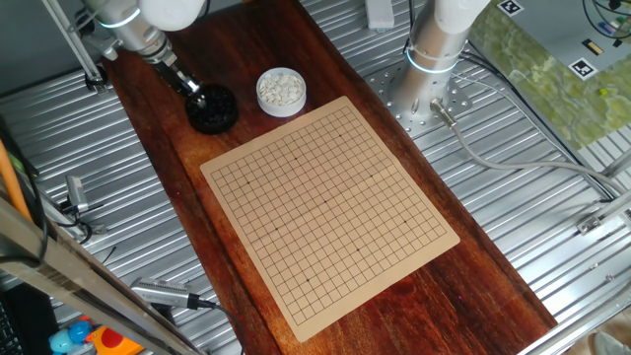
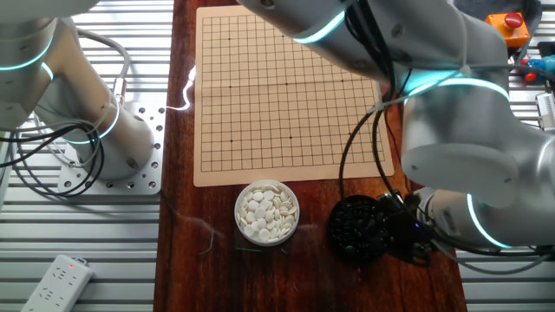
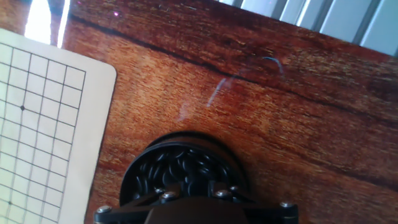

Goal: Play the first move as black on the 3-4 point in the upper right corner of the Go board

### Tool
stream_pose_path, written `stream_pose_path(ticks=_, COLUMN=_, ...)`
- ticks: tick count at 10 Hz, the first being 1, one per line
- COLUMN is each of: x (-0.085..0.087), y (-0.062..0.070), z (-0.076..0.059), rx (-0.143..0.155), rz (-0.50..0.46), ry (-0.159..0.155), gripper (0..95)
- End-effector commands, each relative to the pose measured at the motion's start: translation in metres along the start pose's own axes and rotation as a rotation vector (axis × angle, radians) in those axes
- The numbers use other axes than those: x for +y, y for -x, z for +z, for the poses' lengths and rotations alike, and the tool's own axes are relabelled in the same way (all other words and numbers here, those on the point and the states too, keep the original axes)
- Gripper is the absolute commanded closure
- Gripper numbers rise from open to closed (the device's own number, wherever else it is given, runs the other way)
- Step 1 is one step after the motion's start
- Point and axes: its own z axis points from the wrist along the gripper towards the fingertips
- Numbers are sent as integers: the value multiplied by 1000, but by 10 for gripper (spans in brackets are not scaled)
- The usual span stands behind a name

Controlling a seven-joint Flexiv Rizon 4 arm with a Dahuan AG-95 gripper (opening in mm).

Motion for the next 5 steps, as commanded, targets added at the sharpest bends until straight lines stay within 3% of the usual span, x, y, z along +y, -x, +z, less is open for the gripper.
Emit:
stream_pose_path(ticks=1, x=1, y=1, z=3, rx=-1, rz=4, ry=1, gripper=760)
stream_pose_path(ticks=5, x=4, y=-1, z=9, rx=-2, rz=5, ry=-1, gripper=760)
